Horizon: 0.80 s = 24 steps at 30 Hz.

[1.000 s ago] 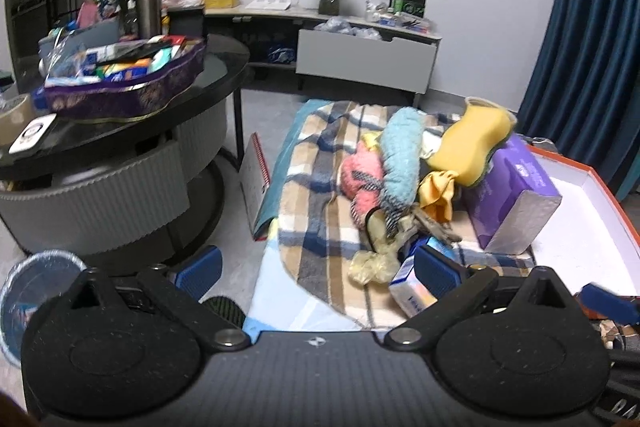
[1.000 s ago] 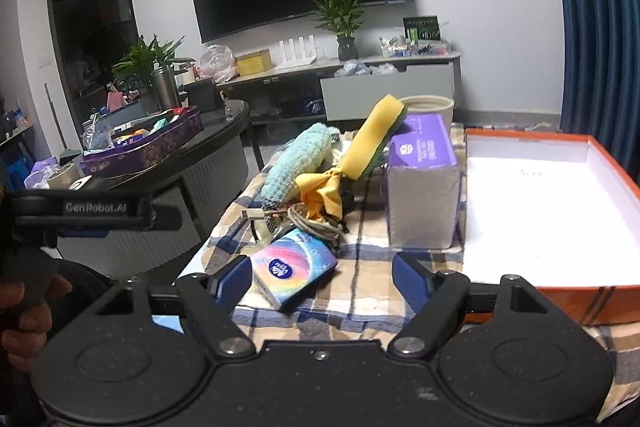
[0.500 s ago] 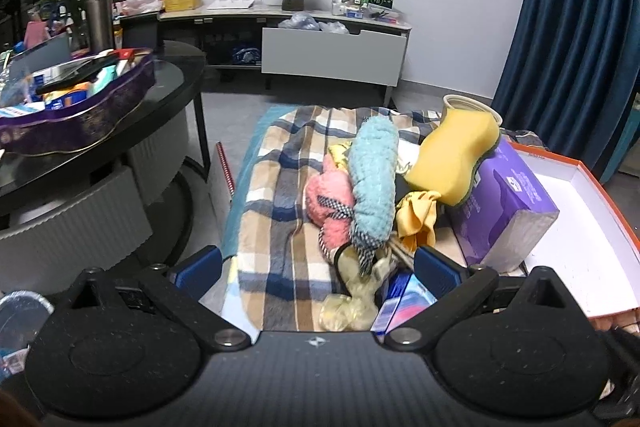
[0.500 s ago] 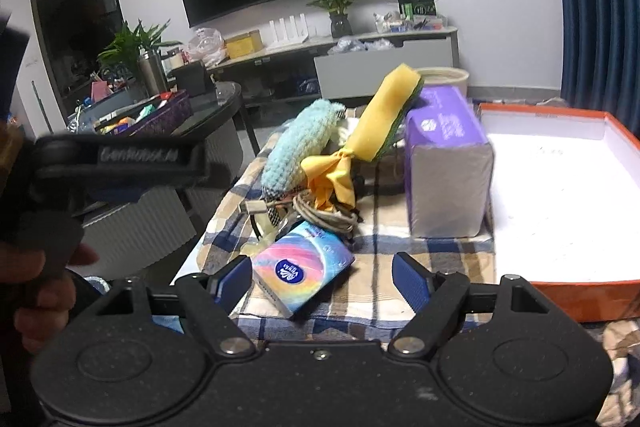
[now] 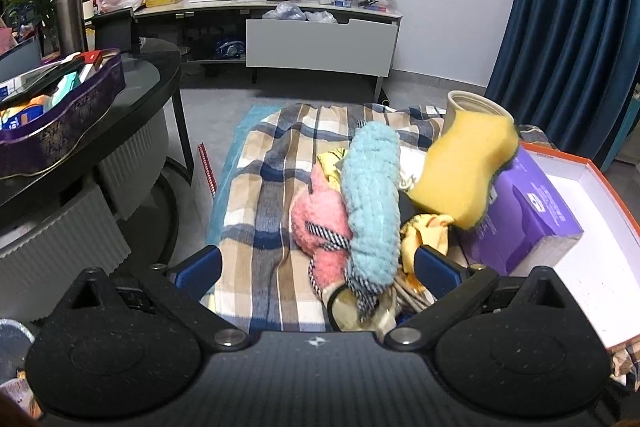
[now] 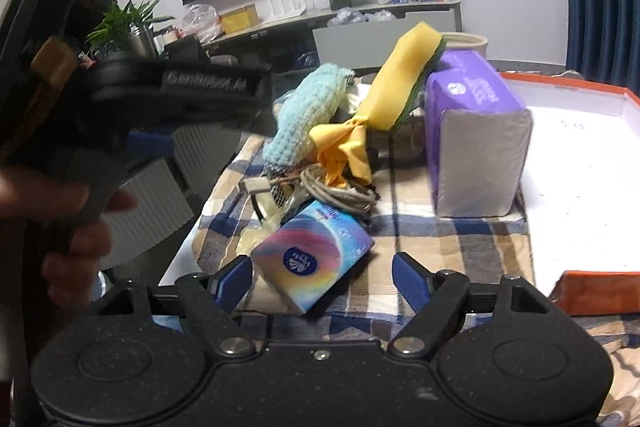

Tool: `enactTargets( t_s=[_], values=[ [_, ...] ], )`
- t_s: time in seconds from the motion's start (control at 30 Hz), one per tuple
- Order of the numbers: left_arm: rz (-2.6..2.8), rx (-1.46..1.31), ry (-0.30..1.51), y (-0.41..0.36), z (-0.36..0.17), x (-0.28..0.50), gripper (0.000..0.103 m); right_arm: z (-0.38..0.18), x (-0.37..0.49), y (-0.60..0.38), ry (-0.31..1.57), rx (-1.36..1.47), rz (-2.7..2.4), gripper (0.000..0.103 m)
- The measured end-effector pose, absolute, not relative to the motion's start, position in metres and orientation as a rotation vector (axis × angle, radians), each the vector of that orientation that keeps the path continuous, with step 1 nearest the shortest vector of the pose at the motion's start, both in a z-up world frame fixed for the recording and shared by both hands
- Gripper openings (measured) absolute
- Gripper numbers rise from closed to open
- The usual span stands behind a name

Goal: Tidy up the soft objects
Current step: 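Grasp the Vinda tissue pack with the right tool while the left grasps the light-blue fuzzy towel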

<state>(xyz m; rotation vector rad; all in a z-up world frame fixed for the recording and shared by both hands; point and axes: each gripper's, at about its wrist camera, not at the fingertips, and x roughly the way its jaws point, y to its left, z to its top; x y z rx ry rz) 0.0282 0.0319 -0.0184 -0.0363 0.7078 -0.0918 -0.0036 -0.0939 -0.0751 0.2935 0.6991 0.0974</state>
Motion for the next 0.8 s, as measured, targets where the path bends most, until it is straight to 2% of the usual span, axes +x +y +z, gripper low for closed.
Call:
enactTargets(
  t_s=[0.43, 0.8],
  values=[
    [-0.110, -0.025, 0.743, 0.034, -0.025, 0.052, 0.103, -0.091, 0.027, -0.080, 0.799, 0.328, 0.053, 0.091],
    [-0.114, -0.011, 0.743, 0.030, -0.025, 0.066, 0.103, -0.098, 0.043, -0.075, 0.811, 0.327, 0.061, 0.093]
  ],
)
